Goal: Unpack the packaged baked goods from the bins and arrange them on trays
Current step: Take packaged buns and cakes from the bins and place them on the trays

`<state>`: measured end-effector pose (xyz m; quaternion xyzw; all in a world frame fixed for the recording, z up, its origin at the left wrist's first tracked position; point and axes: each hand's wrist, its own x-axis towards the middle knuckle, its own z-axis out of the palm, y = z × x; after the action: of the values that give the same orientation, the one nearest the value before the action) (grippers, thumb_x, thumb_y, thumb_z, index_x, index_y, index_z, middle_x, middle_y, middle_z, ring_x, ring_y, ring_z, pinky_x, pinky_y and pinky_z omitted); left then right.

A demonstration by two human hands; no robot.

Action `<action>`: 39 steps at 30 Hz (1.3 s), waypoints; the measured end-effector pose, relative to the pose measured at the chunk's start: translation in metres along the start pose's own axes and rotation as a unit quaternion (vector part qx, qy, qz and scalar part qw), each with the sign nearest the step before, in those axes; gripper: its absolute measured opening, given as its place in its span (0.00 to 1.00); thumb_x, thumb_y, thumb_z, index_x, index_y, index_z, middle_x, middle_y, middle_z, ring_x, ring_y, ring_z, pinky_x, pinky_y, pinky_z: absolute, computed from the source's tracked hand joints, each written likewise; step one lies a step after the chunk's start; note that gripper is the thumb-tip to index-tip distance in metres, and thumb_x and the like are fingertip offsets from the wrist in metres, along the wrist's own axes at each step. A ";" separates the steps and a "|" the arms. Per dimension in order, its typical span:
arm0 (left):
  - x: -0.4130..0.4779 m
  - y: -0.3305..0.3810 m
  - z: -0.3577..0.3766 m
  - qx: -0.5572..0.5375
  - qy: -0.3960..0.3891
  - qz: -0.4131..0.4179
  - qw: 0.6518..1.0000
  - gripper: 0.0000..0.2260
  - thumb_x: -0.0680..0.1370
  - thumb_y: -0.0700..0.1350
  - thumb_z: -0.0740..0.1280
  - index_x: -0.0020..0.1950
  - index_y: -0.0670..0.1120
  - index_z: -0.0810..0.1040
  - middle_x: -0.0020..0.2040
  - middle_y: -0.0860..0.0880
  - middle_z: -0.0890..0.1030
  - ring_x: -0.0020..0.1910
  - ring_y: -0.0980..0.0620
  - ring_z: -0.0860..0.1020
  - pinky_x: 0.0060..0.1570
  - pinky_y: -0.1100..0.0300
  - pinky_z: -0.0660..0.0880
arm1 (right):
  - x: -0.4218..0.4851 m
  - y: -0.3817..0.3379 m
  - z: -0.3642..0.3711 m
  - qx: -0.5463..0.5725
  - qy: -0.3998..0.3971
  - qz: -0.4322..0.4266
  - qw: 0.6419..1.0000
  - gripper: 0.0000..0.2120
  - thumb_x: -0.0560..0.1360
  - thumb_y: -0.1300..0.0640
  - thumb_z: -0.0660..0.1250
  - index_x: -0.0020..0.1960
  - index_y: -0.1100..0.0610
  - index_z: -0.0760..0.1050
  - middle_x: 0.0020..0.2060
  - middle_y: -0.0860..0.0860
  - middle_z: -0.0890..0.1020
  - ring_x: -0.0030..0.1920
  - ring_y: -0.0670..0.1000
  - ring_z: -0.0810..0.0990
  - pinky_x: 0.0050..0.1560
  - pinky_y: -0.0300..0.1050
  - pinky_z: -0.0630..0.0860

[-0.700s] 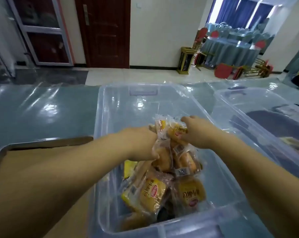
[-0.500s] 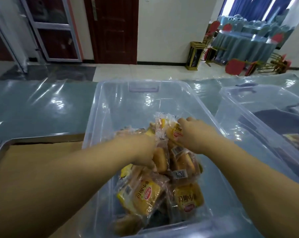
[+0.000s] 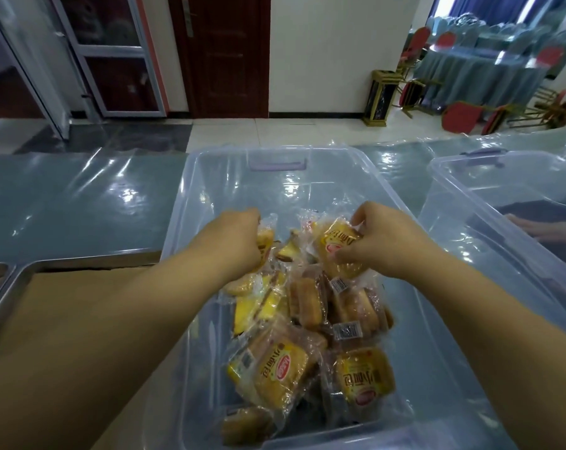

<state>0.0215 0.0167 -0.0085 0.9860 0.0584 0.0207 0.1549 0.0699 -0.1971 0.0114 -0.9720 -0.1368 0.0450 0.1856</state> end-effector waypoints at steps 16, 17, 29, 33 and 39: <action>-0.019 0.006 -0.004 0.113 -0.027 0.126 0.985 0.19 0.74 0.37 0.61 0.58 0.57 0.63 0.36 0.49 0.68 0.32 0.48 0.71 0.26 0.58 0.63 | -0.018 -0.031 0.044 -0.197 -0.165 -0.151 0.955 0.28 0.66 0.56 0.72 0.62 0.52 0.65 0.50 0.51 0.75 0.44 0.52 0.75 0.42 0.49 0.79; -0.024 0.007 -0.003 0.133 -0.032 0.147 0.980 0.14 0.75 0.39 0.61 0.55 0.56 0.65 0.37 0.50 0.67 0.34 0.47 0.72 0.29 0.57 0.66 | -0.018 -0.029 0.043 -0.188 -0.172 -0.130 0.958 0.28 0.65 0.56 0.73 0.62 0.52 0.66 0.49 0.51 0.76 0.44 0.52 0.76 0.41 0.48 0.79; -0.070 0.034 0.039 0.234 -0.280 0.249 0.897 0.13 0.76 0.46 0.62 0.59 0.44 0.73 0.49 0.45 0.75 0.41 0.47 0.76 0.38 0.55 0.78 | -0.013 -0.009 0.022 -0.149 -0.134 -0.024 0.979 0.15 0.65 0.56 0.75 0.47 0.57 0.73 0.41 0.54 0.78 0.39 0.52 0.78 0.41 0.49 0.79; -0.071 0.034 0.056 0.259 -0.305 0.250 0.882 0.29 0.75 0.66 0.56 0.58 0.42 0.76 0.51 0.43 0.75 0.42 0.47 0.76 0.40 0.54 0.78 | -0.014 -0.010 0.019 -0.136 -0.145 -0.019 0.980 0.20 0.63 0.53 0.77 0.49 0.56 0.72 0.41 0.52 0.78 0.41 0.52 0.78 0.43 0.49 0.80; -0.066 0.035 0.065 0.258 -0.307 0.238 0.885 0.16 0.79 0.52 0.58 0.49 0.41 0.79 0.45 0.44 0.78 0.42 0.47 0.77 0.36 0.56 0.76 | -0.016 -0.013 0.018 -0.113 -0.155 -0.021 0.981 0.25 0.61 0.51 0.79 0.52 0.56 0.72 0.40 0.50 0.76 0.39 0.51 0.76 0.42 0.48 0.78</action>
<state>-0.0367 -0.0440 -0.0611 0.9326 -0.2247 -0.2624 -0.1043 0.0489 -0.1835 0.0000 -0.9649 -0.1881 0.1757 0.0525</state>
